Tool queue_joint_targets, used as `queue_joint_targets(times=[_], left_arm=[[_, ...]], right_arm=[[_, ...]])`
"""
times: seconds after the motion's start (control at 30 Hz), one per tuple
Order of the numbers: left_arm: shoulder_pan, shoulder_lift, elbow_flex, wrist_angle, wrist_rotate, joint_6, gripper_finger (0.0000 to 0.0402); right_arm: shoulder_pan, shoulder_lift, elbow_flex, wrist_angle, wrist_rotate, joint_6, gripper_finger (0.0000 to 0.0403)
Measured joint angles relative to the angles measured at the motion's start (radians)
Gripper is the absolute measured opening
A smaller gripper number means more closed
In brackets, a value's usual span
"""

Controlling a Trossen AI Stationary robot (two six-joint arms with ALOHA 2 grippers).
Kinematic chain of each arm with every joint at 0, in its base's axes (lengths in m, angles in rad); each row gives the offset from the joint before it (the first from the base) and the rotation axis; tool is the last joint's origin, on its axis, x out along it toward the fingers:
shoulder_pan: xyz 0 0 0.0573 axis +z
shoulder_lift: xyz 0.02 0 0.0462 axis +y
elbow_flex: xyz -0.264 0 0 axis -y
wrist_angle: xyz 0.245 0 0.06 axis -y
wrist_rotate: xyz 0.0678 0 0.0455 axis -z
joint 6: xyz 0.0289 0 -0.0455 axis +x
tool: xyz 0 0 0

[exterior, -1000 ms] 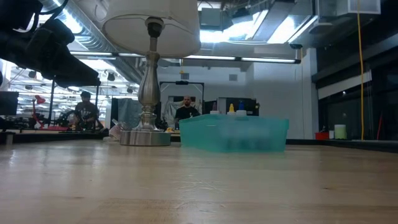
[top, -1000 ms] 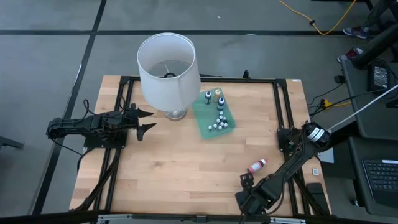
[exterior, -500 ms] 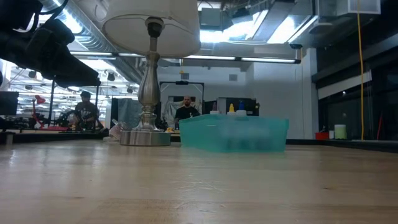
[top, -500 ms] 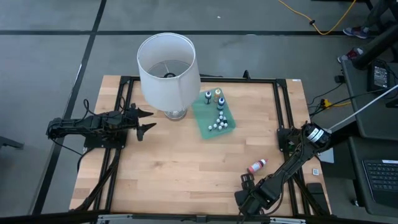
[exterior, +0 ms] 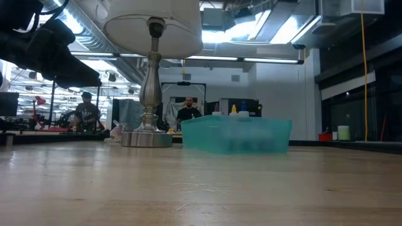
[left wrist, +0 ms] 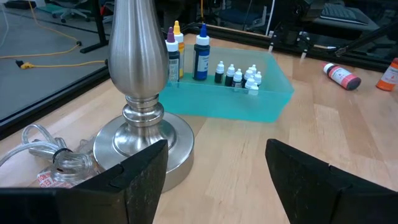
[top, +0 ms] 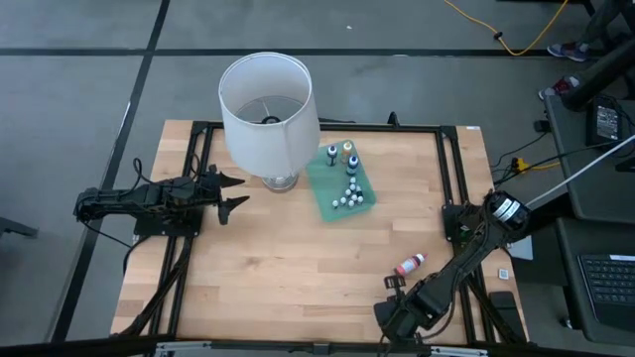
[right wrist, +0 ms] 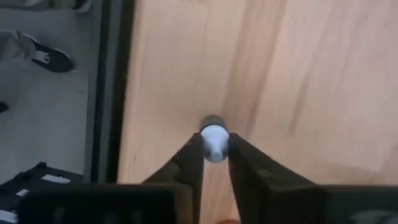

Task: Pick & Place food coloring
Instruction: Put the small green food coloring bottle into the green bin

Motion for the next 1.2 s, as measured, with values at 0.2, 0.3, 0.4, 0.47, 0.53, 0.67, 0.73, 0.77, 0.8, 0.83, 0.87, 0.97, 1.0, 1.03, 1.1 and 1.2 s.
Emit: queue_joint_targets(times=[0.2,0.3,0.4,0.47,0.53,0.67,0.73,0.77,0.8,0.83,0.87,0.97,1.0,1.03,1.1,1.2], left_arm=[[0.0,0.0,0.0,0.0,0.0,0.0,0.0268],[0.0,0.0,0.0,0.0,0.0,0.0,0.0269],[0.0,0.0,0.0,0.0,0.0,0.0,0.0269],[0.0,0.0,0.0,0.0,0.0,0.0,0.0268],[0.0,0.0,0.0,0.0,0.0,0.0,0.0267],[0.0,0.0,0.0,0.0,0.0,0.0,0.0269],[0.0,0.0,0.0,0.0,0.0,0.0,0.0269],[0.0,0.0,0.0,0.0,0.0,0.0,0.0269],[0.0,0.0,0.0,0.0,0.0,0.0,0.0268],[0.0,0.0,0.0,0.0,0.0,0.0,0.0267],[0.0,0.0,0.0,0.0,0.0,0.0,0.0266],[0.0,0.0,0.0,0.0,0.0,0.0,0.0266],[0.0,0.0,0.0,0.0,0.0,0.0,0.0266],[0.0,0.0,0.0,0.0,0.0,0.0,0.0266],[0.0,0.0,0.0,0.001,0.0,0.0,0.0267],[0.0,0.0,0.0,0.001,0.0,0.0,0.0269]], right_arm=[[-0.085,-0.047,0.0,-0.019,-0.017,-0.083,0.0044],[-0.144,-0.057,0.0,-0.043,-0.038,-0.121,0.0058],[-0.212,-0.065,0.003,-0.088,-0.043,-0.182,0.0069],[-0.263,-0.064,0.023,-0.144,-0.043,-0.242,0.0066],[-0.319,-0.064,0.054,-0.174,-0.043,-0.315,0.0056],[-0.44,-0.064,0.133,-0.192,-0.029,-0.448,0.0047],[-0.498,-0.064,0.18,-0.195,-0.009,-0.505,0.0051],[-0.527,-0.064,0.203,-0.2,0.006,-0.534,0.0054],[-0.557,-0.064,0.225,-0.205,0.017,-0.561,0.0057],[-0.585,-0.064,0.246,-0.206,0.03,-0.59,0.0058],[-0.611,-0.064,0.265,-0.207,0.037,-0.618,0.0058],[-0.691,-0.049,0.325,-0.209,0.049,-0.692,0.0053],[-0.715,-0.038,0.341,-0.211,0.049,-0.709,0.0052],[-0.737,-0.025,0.359,-0.212,0.049,-0.723,0.0052],[-0.775,-0.001,0.39,-0.21,0.049,-0.741,0.0053],[-0.822,0.032,0.418,-0.197,0.048,-0.76,0.0054]])
